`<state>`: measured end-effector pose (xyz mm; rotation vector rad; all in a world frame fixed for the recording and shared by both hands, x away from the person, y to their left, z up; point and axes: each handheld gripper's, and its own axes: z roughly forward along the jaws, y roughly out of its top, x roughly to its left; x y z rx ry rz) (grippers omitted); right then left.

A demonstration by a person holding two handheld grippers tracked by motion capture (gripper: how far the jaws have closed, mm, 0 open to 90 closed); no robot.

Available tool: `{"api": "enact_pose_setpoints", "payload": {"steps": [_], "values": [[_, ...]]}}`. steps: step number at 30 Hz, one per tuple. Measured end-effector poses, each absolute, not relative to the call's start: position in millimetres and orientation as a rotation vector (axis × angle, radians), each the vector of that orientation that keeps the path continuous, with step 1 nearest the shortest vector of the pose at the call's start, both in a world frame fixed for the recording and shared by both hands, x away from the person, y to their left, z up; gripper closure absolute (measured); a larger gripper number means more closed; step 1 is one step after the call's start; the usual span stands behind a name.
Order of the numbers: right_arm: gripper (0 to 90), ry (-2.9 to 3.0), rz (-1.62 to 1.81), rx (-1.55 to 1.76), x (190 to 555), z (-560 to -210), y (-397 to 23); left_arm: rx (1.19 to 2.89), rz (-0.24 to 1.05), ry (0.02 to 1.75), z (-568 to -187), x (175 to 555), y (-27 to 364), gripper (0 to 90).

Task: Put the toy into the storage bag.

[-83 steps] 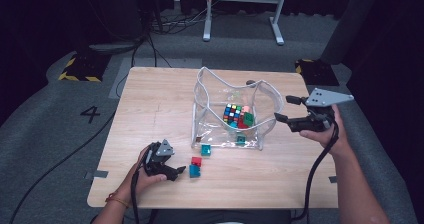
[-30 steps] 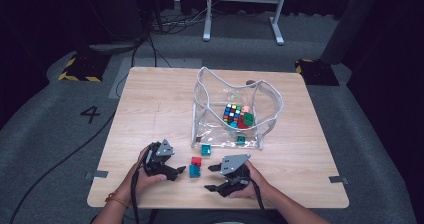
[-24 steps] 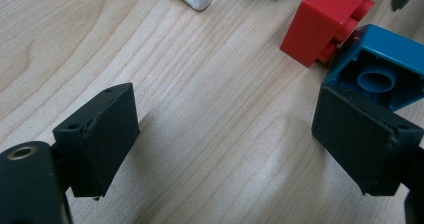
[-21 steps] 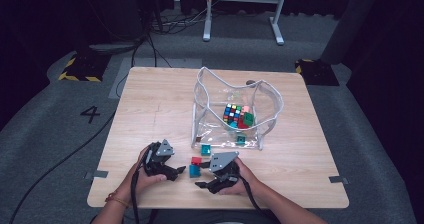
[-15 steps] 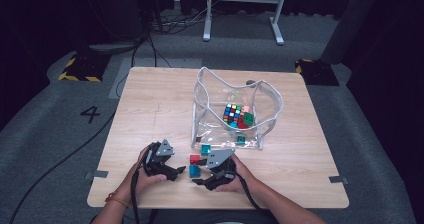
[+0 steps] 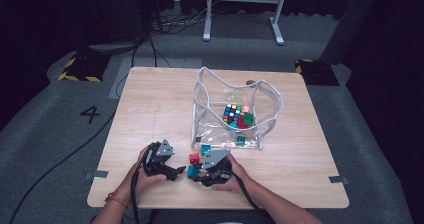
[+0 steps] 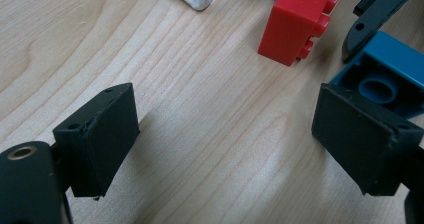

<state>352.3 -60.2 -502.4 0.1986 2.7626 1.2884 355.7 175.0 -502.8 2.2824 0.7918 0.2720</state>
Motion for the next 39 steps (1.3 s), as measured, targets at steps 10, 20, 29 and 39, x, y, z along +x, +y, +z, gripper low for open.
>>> {"api": "enact_pose_setpoints", "payload": {"steps": [10, 20, 29, 39], "values": [[59.1, 2.773, 1.333, 0.178, 347, -498, -86, 2.282, 0.27, 0.79, -503, 356, 175, 11.7], [59.1, 2.705, 1.353, 0.25, 352, -486, -124, 2.281, 0.27, 0.791, -503, 355, 175, 11.7], [59.1, 2.658, 1.298, 0.391, 355, -479, -173, 2.281, 0.27, 0.791, -503, 355, 175, 11.7], [59.1, 2.561, 1.289, 0.539, 361, -471, -231, 2.281, 0.27, 0.791, -503, 355, 175, 11.7]]}}
